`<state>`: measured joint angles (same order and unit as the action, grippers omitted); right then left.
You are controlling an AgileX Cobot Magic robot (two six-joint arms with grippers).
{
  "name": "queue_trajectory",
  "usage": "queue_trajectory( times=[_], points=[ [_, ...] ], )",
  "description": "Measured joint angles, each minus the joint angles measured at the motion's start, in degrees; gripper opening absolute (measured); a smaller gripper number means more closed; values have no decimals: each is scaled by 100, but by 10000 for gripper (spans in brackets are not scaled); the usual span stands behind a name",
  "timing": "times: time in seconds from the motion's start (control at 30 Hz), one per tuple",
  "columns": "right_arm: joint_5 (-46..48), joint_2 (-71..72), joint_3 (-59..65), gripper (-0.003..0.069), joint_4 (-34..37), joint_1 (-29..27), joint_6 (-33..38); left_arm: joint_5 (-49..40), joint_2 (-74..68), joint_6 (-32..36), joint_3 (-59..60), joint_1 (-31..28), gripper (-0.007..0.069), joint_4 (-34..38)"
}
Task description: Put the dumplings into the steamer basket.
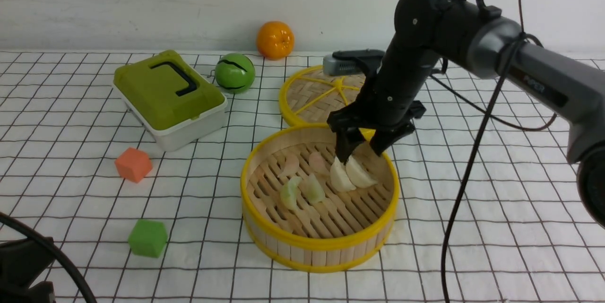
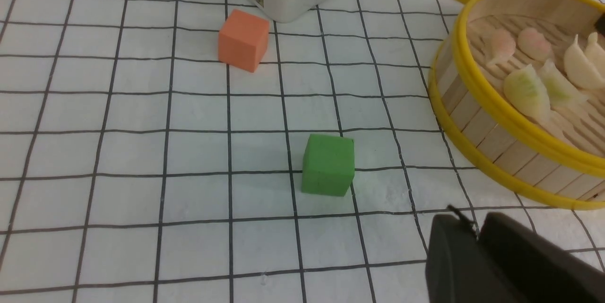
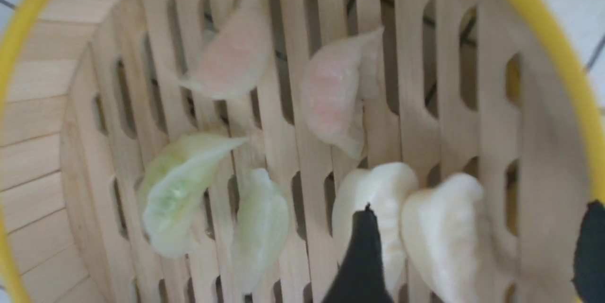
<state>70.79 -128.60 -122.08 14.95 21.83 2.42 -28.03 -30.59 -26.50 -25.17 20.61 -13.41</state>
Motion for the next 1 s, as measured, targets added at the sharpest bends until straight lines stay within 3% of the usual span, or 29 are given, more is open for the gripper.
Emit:
queue_trajectory(
  times=[0.1,0.23,0.3,0.33,0.4,0.43,0.47,0.67,0.8,0.9,1.0],
  points=[
    [13,397,-160,499,-221,0,21,0,0,0,0,0,76,0],
    [38,1185,-249,376,-726,0,37,24,0,0,0,0,79,18],
    [72,1871,-256,232,-1153,0,47,49,0,0,0,0,83,65],
    [68,1925,-256,232,-1183,0,44,59,0,0,0,0,83,68],
    [100,2652,-256,85,-1536,0,28,103,0,0,0,0,83,88],
    [109,2652,-256,75,-1536,0,16,110,0,0,0,0,83,88],
    [135,3102,-251,9,-1690,0,-23,116,0,0,0,0,83,93],
    [151,4411,438,-21,-2059,0,-83,116,0,0,0,0,83,102],
    [61,5828,2113,-19,-2512,0,-377,123,0,0,0,0,90,102],
    [-457,6690,3345,-17,-2613,0,-477,123,0,0,0,0,92,102],
    [-2113,8090,5436,-15,-2538,-6,-607,123,0,0,0,0,93,107]
  ],
)
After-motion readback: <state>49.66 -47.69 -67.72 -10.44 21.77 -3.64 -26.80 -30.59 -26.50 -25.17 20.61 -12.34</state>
